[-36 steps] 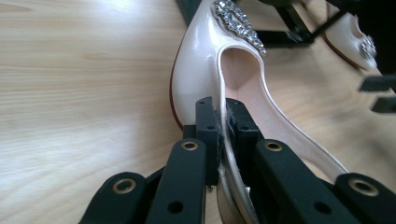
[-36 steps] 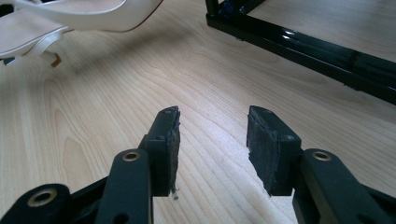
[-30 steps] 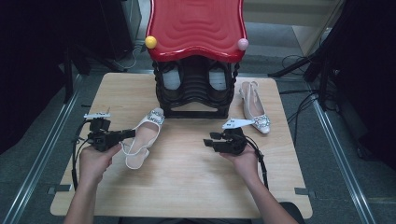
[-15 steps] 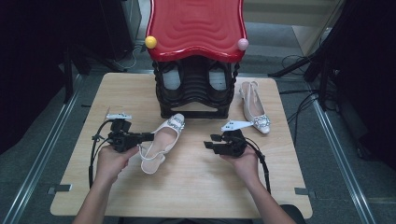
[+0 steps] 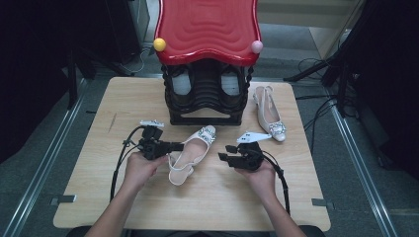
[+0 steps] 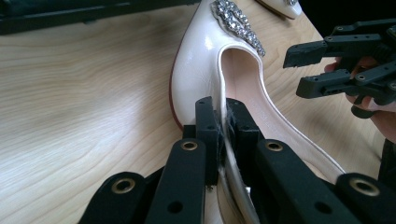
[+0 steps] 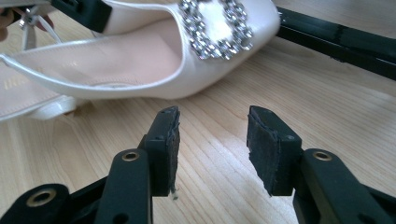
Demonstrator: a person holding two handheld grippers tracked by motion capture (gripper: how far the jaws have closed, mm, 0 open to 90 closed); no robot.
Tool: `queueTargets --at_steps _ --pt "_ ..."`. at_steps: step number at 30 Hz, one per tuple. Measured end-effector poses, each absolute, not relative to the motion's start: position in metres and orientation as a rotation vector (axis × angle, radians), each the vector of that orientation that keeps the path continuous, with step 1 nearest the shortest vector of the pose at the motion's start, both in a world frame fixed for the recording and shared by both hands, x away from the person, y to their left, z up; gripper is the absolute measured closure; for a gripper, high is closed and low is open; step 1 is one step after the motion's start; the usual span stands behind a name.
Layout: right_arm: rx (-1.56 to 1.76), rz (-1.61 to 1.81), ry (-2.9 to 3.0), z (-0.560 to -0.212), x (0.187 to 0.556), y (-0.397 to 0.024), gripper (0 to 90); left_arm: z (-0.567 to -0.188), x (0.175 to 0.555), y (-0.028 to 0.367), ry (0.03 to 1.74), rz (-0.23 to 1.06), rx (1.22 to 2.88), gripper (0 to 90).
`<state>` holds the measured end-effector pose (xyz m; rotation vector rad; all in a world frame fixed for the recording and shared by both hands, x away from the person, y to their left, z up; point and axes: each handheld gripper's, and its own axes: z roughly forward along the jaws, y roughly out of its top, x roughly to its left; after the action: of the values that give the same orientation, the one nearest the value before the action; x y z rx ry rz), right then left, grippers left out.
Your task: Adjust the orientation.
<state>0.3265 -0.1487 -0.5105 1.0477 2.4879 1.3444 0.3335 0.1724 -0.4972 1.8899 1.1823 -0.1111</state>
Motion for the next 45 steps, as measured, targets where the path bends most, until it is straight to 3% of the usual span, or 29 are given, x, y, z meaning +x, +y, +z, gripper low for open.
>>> queueTargets --at_steps 14,22,29,37,42,45 --pt "1.078 1.329 2.465 -0.522 0.328 -0.135 61.7 -0.511 0.34 0.173 1.228 -0.106 1.944 82.4" --pt "1.089 1.356 2.465 -0.524 0.329 -0.12 87.5 -0.492 0.333 0.177 1.196 -0.077 1.964 68.7" --pt "1.088 1.34 2.502 -0.53 0.331 -0.107 90.0 -0.472 0.324 0.191 1.187 -0.036 1.944 60.9" --pt "1.084 1.327 2.514 -0.531 0.337 -0.101 90.0 -0.471 0.318 0.21 1.225 0.002 1.914 63.5" --pt "1.083 1.315 2.529 -0.531 0.339 -0.098 90.0 -0.483 0.317 0.211 1.248 -0.006 1.932 76.7" --pt "1.077 1.307 2.538 -0.531 0.341 -0.096 90.0 -0.491 0.317 0.206 1.252 -0.007 1.959 80.3"
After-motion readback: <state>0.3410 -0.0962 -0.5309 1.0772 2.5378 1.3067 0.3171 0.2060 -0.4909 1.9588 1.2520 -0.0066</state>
